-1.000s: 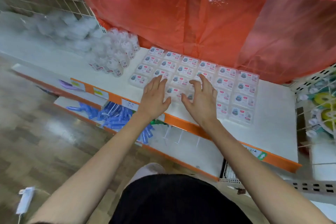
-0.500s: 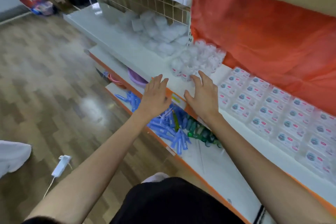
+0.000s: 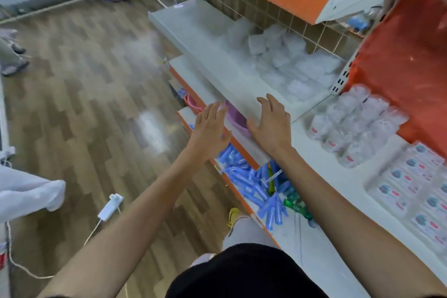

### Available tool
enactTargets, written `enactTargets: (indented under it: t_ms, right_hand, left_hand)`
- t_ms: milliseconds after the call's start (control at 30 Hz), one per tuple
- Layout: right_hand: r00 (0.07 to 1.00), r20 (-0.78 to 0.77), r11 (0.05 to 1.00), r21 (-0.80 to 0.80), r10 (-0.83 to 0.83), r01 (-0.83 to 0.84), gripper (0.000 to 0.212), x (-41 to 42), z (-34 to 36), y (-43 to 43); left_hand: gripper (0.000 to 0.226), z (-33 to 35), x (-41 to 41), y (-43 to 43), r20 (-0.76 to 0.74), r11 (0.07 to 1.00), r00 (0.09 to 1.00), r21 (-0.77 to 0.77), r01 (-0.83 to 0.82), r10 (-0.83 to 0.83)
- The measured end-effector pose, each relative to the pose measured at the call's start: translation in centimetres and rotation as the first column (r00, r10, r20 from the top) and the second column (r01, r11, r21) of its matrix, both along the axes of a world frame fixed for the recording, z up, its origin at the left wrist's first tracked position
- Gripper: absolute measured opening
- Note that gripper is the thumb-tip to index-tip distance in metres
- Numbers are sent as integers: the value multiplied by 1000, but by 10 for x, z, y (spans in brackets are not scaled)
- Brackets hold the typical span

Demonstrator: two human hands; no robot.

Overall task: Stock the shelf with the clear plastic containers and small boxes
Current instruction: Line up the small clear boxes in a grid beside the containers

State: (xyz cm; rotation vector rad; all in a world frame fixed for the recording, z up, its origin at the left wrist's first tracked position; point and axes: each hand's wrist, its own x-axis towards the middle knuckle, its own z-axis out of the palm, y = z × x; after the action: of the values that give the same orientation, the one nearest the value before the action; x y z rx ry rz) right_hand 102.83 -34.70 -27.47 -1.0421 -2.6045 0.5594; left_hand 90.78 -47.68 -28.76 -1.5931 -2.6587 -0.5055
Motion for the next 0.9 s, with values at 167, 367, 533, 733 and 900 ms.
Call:
enactTargets:
  t_ms: [167,367,533,733,900]
  right_hand:
    - [1000,17,999,-39,11,-10,64,-68,-7,26]
    - [998,14,996,-66,-56,57,63,-148,-16,75]
    - [987,85,989,-49,-137,141,62,-191,-24,115]
    - [947,200,964,-36,-250,262,62,-216,-41,138]
    - [893,204,913,21,-402,406,61,-244,-60,149]
  left_hand:
    - [66,-6,-60,20,7,1000,1000,9,-17,17]
    - [67,-4,-149,70,10,998,1000,-64,27,-26]
    - [65,-5,-211,125,-40,985,990,-114,127,-132]
    - [65,-22,-253,179,54,941,954,-155,300,-296]
    - [65,-36,-294,231,-7,863,876,-172,475,-483]
